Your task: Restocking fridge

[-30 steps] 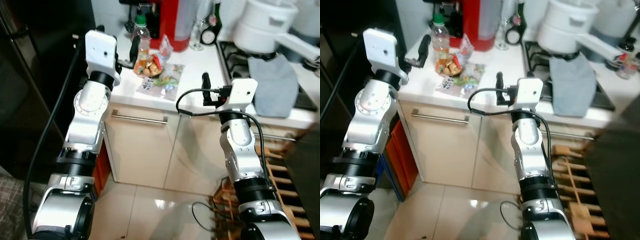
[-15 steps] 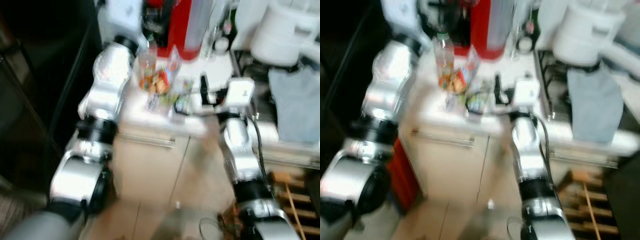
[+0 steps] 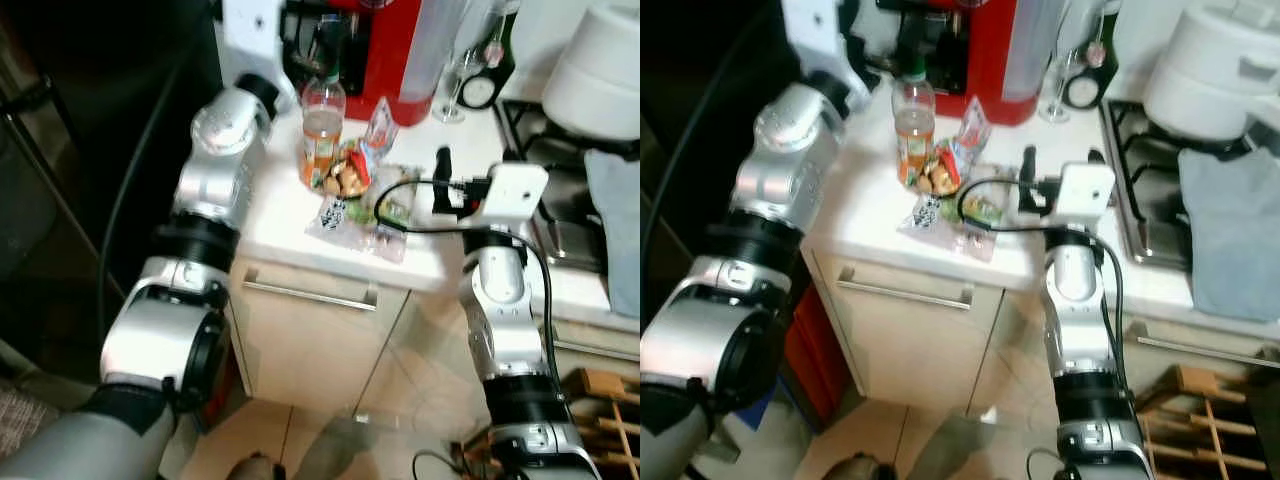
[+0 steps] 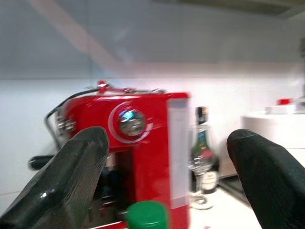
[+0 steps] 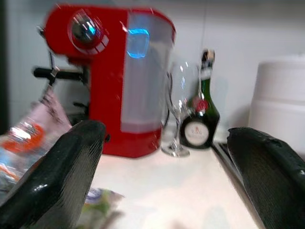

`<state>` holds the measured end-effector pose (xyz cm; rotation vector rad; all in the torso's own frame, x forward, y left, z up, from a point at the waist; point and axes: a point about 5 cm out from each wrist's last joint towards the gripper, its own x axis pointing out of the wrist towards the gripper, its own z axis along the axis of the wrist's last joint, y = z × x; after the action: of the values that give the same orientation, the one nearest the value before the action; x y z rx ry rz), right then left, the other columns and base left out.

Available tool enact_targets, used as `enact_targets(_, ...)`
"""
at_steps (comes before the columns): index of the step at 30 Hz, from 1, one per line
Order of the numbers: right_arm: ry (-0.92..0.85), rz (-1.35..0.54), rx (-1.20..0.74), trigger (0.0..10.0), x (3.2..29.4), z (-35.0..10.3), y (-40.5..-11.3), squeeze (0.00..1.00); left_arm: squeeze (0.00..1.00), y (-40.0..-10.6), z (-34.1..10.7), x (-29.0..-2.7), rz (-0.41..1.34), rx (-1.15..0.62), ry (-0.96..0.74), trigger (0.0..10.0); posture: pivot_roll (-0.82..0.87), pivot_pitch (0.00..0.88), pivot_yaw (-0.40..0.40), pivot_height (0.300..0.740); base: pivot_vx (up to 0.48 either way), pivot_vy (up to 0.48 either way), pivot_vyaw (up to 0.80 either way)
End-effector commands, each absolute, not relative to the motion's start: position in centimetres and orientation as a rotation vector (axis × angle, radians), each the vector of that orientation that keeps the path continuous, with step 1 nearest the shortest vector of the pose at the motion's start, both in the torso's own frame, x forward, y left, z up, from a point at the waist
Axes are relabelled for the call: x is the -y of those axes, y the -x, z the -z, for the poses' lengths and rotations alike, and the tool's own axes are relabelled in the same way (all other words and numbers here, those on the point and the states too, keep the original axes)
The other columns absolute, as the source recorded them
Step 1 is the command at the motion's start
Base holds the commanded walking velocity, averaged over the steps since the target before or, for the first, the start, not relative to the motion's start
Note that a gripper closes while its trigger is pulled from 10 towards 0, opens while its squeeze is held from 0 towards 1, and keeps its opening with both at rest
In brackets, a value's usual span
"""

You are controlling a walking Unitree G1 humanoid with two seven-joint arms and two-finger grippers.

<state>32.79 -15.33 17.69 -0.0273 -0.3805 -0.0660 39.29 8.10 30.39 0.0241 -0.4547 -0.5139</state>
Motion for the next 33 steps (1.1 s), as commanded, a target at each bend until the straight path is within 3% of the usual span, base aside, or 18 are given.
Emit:
enact_targets(1,0.026,0.070,0.390,10.0,15.3,-18.1,-32.7,0.00,0.00,-39.1,-31.2,-7.8,0.536,0.479,-0.027,10.0,0.00,0.000,-0.014,0.740,0.000,0.000,0.00)
enact_targets(19,0.024,0.025,0.375,10.0,14.2,-18.0,-32.8,0.00,0.00,-41.7,-29.2,-10.0,0.375,0.320,-0.001,10.0,-0.02,0.000,-0.015,0.740,0.000,0.000,0.00)
enact_targets(33,0.035,0.019,0.373,10.0,14.1,-18.0,-32.3,0.00,0.00,-41.9,-30.2,-7.8,0.436,0.316,0.037,10.0,-0.05,0.000,-0.001,0.740,0.000,0.000,0.00)
